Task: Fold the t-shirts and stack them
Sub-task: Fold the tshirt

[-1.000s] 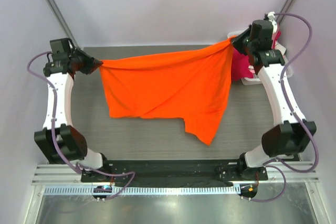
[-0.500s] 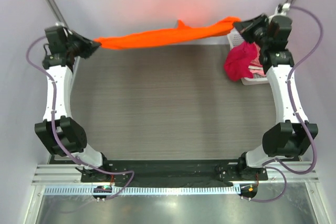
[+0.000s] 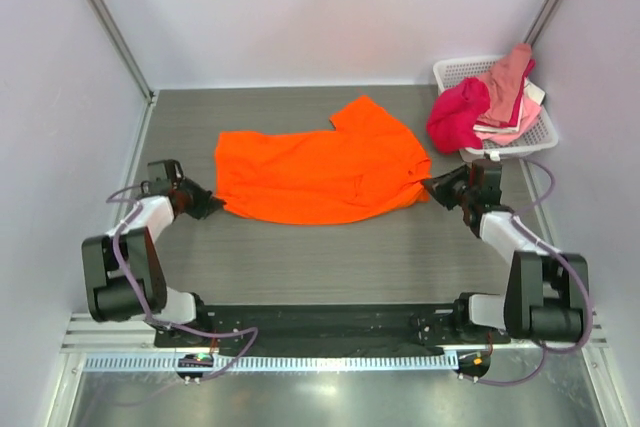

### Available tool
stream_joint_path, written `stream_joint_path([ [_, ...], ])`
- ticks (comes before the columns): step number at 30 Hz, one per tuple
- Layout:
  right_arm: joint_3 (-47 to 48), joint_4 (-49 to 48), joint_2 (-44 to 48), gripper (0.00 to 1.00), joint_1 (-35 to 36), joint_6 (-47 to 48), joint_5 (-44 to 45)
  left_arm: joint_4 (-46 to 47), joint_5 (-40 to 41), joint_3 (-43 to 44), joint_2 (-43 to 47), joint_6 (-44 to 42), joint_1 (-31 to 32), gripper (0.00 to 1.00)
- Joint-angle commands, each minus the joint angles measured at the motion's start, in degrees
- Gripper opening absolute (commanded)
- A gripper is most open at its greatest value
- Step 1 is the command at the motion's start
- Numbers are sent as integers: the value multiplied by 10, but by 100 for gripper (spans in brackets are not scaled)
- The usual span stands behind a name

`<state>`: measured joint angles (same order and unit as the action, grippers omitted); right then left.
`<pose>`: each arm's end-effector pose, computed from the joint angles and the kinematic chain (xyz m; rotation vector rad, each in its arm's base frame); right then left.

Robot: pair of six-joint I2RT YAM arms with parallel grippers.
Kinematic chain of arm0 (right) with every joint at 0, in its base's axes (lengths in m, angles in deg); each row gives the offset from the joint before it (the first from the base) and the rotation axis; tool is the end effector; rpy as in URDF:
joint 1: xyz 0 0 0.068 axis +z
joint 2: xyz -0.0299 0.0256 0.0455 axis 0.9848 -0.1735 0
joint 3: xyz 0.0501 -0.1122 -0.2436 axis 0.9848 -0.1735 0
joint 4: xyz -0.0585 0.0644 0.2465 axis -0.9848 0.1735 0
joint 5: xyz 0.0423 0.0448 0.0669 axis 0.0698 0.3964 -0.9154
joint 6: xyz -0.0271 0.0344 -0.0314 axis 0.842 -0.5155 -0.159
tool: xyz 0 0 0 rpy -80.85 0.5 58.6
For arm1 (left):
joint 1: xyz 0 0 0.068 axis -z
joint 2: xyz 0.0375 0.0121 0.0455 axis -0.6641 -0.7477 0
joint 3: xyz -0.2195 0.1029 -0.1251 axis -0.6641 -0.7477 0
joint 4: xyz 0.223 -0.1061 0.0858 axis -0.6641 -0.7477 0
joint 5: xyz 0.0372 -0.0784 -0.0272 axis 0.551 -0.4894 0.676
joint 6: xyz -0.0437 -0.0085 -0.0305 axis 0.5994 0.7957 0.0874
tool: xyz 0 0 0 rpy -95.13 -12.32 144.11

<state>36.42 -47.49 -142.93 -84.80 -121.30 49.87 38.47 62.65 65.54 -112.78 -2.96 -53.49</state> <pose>0.2638 -0.0118 0.1857 0.9570 2.0606 0.7917 0.2749 0.0450 0.1710 -1.2660 2.2967 -0.7189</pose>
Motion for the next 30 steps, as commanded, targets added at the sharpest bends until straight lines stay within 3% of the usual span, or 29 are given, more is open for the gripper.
stream_joint_path([
  [1, -61, -66, 90, 1, -5, 11, 44, 77, 32, -55, 84, -12, 2, 0],
  [9, -144, 164, 345, 1, -6, 9, 208, 11, 58, -194, 248, -24, 2, 0],
  [12, -159, 230, 447, 3, -6, -3, 228, -38, 74, -210, 324, -22, 2, 2],
  [13, -161, 243, 464, 6, -5, -4, 229, -51, 80, -212, 341, -21, 3, 5],
  [14, -161, 266, 491, 26, -5, -4, 230, -59, 84, -217, 357, -13, 5, 9],
  [15, -160, 275, 501, 51, -5, -3, 228, -67, 91, -223, 386, 8, 21, 43],
  [16, -157, 284, 506, 68, -5, -5, 227, -87, 115, -220, 397, 20, 26, 73],
  [17, -152, 302, 513, 79, -5, -3, 227, -109, 123, -216, 406, 25, 28, 87],
  [18, -147, 310, 513, 79, -5, 2, 228, -138, 130, -209, 425, 28, 33, 99],
  [24, -89, 288, 478, 78, -5, 55, 226, -178, 180, -154, 488, 29, 48, 100],
  [30, 34, 235, 303, 71, 4, 161, 137, -124, 148, -49, 388, -38, 48, 100],
])
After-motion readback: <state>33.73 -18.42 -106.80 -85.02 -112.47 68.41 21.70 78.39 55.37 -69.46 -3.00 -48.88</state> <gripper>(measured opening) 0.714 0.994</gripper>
